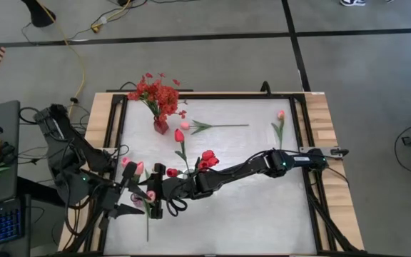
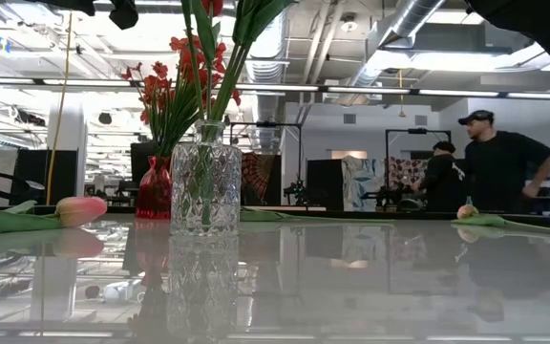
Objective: Sort flowers into vase by color
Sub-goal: Put the pink flower into the purple vase
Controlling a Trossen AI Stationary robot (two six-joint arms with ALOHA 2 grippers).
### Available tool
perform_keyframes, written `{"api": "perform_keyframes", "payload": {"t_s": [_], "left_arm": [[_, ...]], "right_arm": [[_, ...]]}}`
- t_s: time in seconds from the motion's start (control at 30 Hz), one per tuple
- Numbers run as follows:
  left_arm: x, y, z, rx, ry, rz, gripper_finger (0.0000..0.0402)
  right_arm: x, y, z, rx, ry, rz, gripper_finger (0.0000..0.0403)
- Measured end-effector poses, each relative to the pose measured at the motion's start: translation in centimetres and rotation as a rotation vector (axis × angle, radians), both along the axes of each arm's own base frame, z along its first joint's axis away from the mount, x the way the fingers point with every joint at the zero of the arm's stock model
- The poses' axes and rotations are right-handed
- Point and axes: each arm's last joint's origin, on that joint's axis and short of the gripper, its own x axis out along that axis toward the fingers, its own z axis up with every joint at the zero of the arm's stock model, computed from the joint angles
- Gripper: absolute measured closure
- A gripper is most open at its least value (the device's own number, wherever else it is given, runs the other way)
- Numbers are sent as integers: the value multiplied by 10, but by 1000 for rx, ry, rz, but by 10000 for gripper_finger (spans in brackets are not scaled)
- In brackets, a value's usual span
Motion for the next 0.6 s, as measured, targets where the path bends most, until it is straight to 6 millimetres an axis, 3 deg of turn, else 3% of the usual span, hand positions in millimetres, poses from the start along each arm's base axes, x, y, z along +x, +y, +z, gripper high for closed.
{"api": "perform_keyframes", "payload": {"t_s": [0.27, 0.6], "left_arm": [[-3, 3, -1, -1, 19, 7, 219], [-20, 18, 9, -64, 20, -2, 219]], "right_arm": [[-1, 3, 0, -24, 2, 9, 156], [-1, 2, -1, -31, 15, 8, 156]]}}
